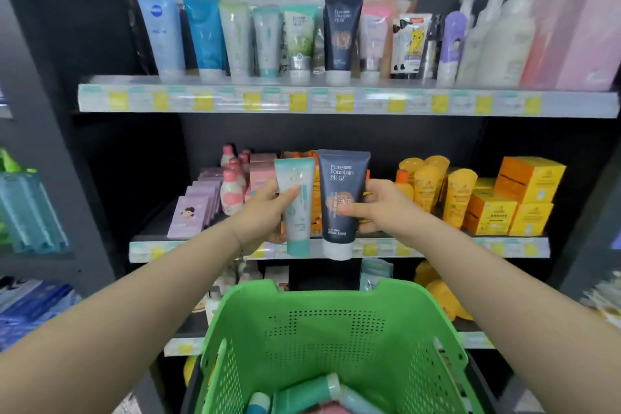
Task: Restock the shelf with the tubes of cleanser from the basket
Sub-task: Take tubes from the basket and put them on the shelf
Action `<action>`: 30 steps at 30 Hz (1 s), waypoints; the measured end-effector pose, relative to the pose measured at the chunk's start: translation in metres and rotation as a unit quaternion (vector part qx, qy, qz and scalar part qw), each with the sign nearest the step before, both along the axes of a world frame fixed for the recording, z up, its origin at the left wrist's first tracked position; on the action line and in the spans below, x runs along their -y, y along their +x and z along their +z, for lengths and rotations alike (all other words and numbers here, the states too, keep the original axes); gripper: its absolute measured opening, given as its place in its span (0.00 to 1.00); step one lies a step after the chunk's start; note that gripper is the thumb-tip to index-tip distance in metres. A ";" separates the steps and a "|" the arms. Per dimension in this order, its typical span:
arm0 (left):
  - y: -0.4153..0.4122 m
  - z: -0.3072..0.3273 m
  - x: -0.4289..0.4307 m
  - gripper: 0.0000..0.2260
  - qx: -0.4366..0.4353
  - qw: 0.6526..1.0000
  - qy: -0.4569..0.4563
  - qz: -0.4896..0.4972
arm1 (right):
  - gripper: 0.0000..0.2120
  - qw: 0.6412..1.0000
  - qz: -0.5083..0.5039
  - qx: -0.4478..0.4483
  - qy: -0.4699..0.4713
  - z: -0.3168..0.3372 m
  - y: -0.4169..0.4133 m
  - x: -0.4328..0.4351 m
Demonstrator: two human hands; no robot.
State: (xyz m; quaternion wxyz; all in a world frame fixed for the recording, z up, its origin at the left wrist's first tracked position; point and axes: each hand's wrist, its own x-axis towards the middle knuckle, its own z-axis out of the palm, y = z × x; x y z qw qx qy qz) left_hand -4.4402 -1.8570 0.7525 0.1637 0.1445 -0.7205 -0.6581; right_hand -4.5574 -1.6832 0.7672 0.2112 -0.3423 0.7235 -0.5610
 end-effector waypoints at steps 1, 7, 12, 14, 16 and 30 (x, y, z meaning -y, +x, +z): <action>-0.001 0.007 0.001 0.09 -0.003 1.000 0.013 -0.004 | 0.12 1.000 -0.005 -0.011 -0.001 0.008 -0.001 0.000; -0.011 0.052 0.008 0.10 -0.020 0.998 -0.043 -0.035 | 0.13 0.999 -0.012 -0.052 -0.003 0.051 -0.008 -0.001; -0.016 0.090 0.006 0.11 -0.028 0.996 -0.066 -0.057 | 0.14 0.997 -0.007 -0.078 -0.015 0.079 -0.015 0.001; -0.020 0.103 0.004 0.12 -0.031 0.995 -0.072 -0.055 | 0.11 0.996 -0.001 -0.088 -0.025 0.087 -0.015 0.001; -0.022 0.113 0.002 0.16 -0.035 0.995 -0.075 -0.058 | 0.10 0.995 -0.004 -0.096 -0.032 0.095 -0.017 0.001; -0.042 0.167 0.007 0.18 -0.110 0.990 -0.064 -0.057 | 0.23 0.992 -0.012 -0.100 -0.078 0.158 -0.041 0.003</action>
